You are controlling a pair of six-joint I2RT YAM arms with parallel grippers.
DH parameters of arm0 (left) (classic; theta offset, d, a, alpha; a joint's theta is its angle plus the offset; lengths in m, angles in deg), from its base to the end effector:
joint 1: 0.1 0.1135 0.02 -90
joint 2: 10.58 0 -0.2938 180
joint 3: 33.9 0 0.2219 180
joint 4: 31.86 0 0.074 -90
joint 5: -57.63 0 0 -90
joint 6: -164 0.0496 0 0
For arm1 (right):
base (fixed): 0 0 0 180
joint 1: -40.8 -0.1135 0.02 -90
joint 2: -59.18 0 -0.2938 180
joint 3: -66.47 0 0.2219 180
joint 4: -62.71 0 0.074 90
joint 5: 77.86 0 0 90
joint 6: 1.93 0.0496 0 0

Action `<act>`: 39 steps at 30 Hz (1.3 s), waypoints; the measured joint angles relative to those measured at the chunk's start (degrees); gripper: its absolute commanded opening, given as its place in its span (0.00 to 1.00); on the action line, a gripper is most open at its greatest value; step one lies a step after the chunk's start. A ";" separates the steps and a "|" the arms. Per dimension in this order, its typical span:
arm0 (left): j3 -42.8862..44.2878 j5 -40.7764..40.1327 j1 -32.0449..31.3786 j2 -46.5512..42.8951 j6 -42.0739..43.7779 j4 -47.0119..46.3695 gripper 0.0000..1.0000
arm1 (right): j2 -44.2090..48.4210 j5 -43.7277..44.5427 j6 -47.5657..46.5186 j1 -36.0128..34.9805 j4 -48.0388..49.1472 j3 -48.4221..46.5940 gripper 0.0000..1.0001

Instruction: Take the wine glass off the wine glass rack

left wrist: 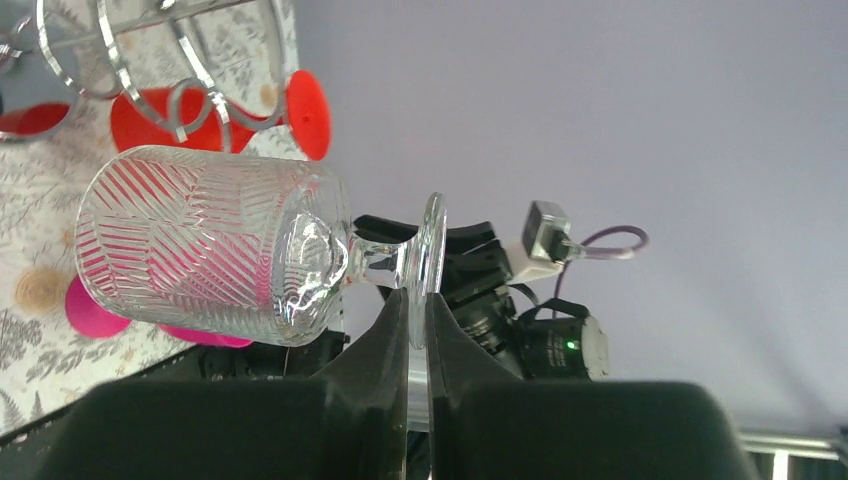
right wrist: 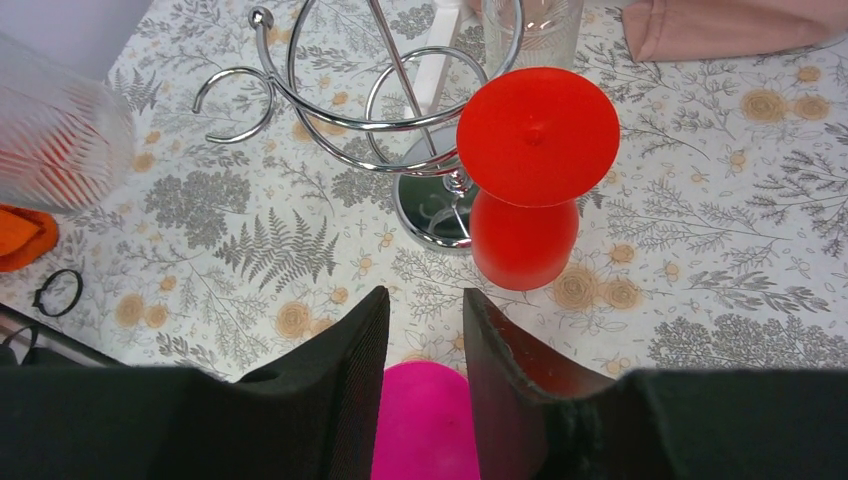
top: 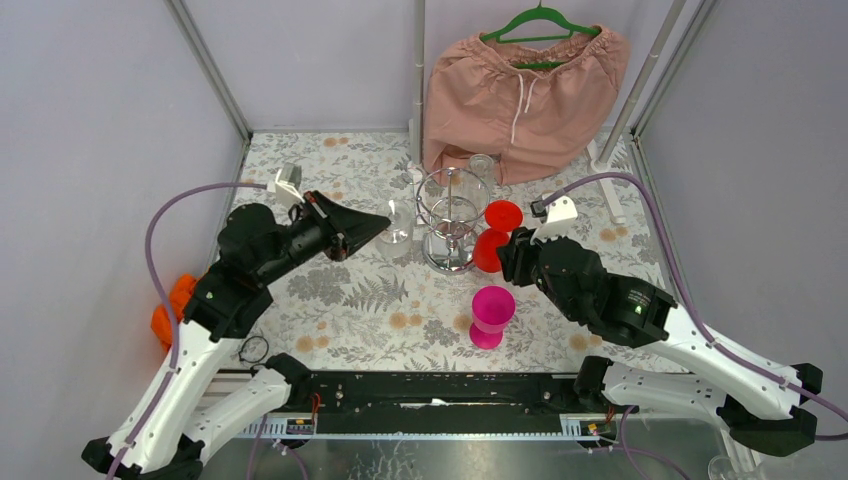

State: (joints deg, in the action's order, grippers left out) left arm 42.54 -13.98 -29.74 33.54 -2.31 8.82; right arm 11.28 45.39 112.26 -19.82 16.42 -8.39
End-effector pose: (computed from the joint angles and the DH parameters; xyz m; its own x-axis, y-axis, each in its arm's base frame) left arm 0.0934 -0.0712 0.4191 -0.7494 -0.6343 -0.1896 0.0525 0.2285 -0.9721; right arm 0.0874 0.0997 0.3939 -0.3427 0.0897 -0.9351 -0.3667 0.9037 0.2211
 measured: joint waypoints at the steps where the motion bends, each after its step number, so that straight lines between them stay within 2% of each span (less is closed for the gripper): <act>1: 1.18 -0.09 0.00 0.07 0.66 0.13 0.00 | 0.00 -0.04 0.15 0.00 0.26 0.00 0.39; 6: 6.95 1.38 0.00 2.58 4.90 -2.23 0.00 | 0.09 -0.42 1.18 0.00 1.44 0.02 0.40; 14: 8.35 7.93 0.00 9.18 9.94 -12.87 0.00 | 3.82 -1.01 2.29 0.00 5.29 0.46 0.44; 24: 8.96 17.53 0.00 14.67 11.17 -31.89 0.00 | 13.73 -4.85 -0.98 0.00 18.10 3.26 0.51; 30: 7.91 24.28 0.00 17.07 4.28 -50.40 0.00 | 13.29 -8.52 -4.04 0.00 22.21 3.26 0.56; 35: 3.58 28.79 0.00 18.95 -7.41 -72.37 0.00 | 13.53 -10.49 -6.93 0.00 24.79 3.45 0.58; 39: 2.49 30.12 0.00 23.91 -18.84 -90.25 0.00 | 13.62 -12.26 -9.35 0.00 25.29 2.54 0.59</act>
State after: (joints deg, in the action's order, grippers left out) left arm 45.03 16.14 -29.74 57.45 -21.15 -81.42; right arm 24.90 33.13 102.90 -19.82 41.71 -5.86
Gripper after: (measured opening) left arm 0.115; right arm 0.584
